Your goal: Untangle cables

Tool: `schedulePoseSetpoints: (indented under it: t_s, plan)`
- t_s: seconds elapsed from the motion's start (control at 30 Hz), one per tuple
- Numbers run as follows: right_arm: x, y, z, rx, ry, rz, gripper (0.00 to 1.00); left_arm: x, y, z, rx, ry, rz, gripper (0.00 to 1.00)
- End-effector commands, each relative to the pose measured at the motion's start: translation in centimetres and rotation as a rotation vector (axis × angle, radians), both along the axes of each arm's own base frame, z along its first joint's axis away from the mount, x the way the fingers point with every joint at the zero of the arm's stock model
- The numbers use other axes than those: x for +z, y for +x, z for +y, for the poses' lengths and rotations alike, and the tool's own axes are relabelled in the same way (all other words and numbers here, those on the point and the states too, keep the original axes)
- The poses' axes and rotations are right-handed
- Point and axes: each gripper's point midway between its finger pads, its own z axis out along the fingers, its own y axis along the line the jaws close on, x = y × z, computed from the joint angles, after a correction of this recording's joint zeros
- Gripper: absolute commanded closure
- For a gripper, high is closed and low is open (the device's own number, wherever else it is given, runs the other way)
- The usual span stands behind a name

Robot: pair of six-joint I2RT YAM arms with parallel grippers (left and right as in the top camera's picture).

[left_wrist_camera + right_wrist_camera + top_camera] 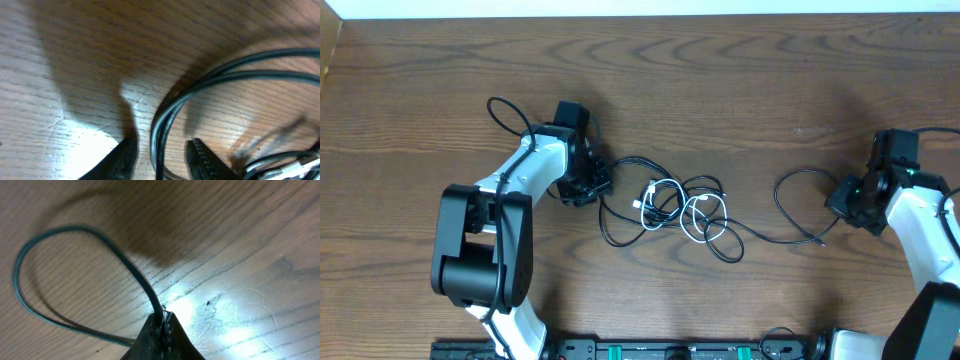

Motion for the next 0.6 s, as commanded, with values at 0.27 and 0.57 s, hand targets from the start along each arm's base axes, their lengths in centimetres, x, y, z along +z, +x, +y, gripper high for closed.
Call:
schedulePoseSetpoints:
  t_s: [0.27,0.57]
  plan:
    - [-0.9,0.5,-0.8,-0.026,-0.023,0.013,0.99,6.2,2.4,1.3,-0.015,0.076,-0.111,0.26]
    - [-0.9,0.4,-0.8,-0.026,-0.023,0.014,0.99,9.7,0.9,-2.6,-0.129,0.053,-0.190,0.26]
